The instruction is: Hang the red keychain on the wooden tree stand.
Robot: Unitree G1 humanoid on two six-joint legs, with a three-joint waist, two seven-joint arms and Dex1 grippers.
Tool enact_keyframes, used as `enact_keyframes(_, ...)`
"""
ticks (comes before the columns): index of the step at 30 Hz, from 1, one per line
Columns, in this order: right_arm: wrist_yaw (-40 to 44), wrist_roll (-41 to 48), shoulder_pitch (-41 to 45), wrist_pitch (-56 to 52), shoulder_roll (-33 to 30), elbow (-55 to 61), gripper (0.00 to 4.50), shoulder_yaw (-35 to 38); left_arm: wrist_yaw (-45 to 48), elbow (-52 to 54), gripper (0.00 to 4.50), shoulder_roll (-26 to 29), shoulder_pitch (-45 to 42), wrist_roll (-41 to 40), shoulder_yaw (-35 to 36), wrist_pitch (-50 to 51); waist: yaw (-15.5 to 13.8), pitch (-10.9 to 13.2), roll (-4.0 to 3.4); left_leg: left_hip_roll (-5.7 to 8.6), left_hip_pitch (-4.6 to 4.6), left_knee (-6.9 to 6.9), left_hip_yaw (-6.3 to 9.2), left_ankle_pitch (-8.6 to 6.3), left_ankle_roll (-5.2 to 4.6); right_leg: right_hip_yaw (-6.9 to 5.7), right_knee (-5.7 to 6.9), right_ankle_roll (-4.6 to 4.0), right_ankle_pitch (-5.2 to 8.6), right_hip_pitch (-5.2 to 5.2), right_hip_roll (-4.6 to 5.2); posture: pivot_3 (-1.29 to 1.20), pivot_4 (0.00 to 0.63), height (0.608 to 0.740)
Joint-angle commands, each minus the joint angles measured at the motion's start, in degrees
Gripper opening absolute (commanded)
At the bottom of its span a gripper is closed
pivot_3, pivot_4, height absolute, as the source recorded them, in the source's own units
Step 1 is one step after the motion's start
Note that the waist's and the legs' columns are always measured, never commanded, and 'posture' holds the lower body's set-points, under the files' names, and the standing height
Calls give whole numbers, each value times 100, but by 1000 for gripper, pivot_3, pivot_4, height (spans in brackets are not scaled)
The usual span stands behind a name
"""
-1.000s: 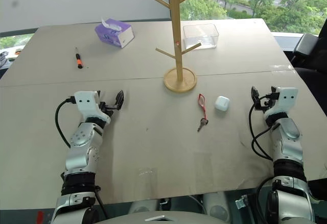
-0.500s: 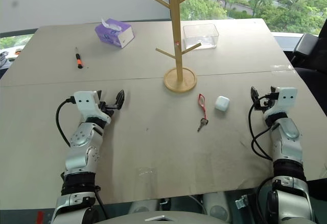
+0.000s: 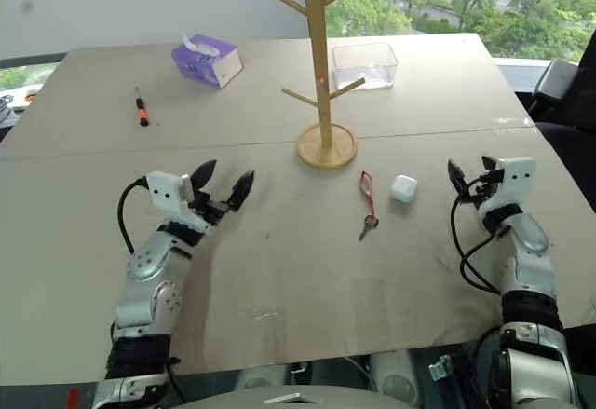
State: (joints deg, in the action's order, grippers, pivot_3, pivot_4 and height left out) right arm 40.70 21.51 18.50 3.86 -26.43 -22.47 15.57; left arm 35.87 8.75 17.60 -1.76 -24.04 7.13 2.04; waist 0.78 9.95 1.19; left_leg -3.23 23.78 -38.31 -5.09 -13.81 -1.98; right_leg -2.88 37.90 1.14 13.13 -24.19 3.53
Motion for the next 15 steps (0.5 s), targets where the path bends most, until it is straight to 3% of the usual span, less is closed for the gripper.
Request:
enact_keyframes(1, 1374, 427, -106, -199, -440, 576, 4073, -231, 1062, 581, 4500, 316, 482, -63, -470, -536, -4, 0, -1, 0, -2, 0, -1, 0, -1, 0, 0, 0, 0, 0, 0, 0, 150, 740)
enact_keyframes(8, 3281, 423, 18, -531, -1262, 516, 4073, -891, 2409, 620, 4500, 846, 1159, -23, -1003, -1349, -32, -1, -1, 0, -3, -4, 6, -1, -2, -7, 0, -16, 11, 2, 1, 0, 150, 740)
enact_keyframes(15, 3853, 40, 1066, -317, -1130, -1124, 4073, -1235, 2568, 380, 4500, 782, 1325, 320, -1324, -2042, -23, -1, -1, 2, -2, -4, 4, -2, -4, -5, -2, -12, 8, 0, 0, 0, 150, 740)
